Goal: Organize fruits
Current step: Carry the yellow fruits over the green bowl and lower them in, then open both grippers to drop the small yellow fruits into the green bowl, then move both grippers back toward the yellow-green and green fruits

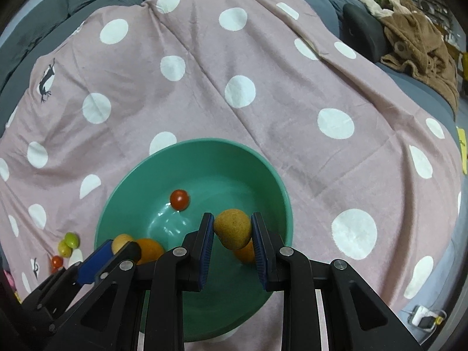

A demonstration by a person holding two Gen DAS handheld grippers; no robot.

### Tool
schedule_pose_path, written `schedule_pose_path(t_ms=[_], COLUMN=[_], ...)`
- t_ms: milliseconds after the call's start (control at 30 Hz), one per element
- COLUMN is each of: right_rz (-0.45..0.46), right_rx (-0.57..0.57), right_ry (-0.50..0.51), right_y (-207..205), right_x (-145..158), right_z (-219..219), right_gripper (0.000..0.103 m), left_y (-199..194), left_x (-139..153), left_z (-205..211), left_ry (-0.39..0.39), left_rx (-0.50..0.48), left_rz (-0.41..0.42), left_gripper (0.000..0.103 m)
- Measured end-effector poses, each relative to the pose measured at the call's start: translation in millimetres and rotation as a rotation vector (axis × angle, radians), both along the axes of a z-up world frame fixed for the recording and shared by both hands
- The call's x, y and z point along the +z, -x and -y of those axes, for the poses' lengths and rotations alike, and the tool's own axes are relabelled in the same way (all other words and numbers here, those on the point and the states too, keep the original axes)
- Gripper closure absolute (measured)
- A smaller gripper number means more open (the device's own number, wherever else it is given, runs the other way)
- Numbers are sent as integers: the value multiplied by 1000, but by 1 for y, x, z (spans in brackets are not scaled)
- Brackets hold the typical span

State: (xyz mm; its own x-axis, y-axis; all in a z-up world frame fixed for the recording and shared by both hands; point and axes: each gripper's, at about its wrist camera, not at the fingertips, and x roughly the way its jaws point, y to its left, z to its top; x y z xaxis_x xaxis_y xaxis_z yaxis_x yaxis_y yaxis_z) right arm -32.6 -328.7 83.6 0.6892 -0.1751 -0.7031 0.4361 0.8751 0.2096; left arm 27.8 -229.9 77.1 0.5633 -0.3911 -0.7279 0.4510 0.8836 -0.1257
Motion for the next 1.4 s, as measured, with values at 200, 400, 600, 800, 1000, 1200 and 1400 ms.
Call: schedule_pose_path(t_ms=[200,400,600,800,1000,1200,1400], right_rz=[33,55,99,127,123,55,-7], right_rx=[44,64,118,241,370,433,521], right_ry=[-12,19,27,23,-18,-50,-70], right_y=[-1,-2,-4,-14,-28,-51,-79], right_x=[3,11,21,26,18,2,-8], right_z=[-6,-18,-39,-76,-118,-151,-187], right_gripper=[76,56,57,57,57,57,57], left_y=[3,7,5,-1,-8,-20,-26], left_x=[9,25,33,30,9,1,-5], left_z=[-9,-47,-120,-208,-281,-309,-305], left_ry=[17,14,6,-49,14,70,60], left_rx=[9,73,211,406,535,576,554], left_rz=[23,60,56,43,-7,-41,-54], left_gripper=[66,52,47,43,44,45,46])
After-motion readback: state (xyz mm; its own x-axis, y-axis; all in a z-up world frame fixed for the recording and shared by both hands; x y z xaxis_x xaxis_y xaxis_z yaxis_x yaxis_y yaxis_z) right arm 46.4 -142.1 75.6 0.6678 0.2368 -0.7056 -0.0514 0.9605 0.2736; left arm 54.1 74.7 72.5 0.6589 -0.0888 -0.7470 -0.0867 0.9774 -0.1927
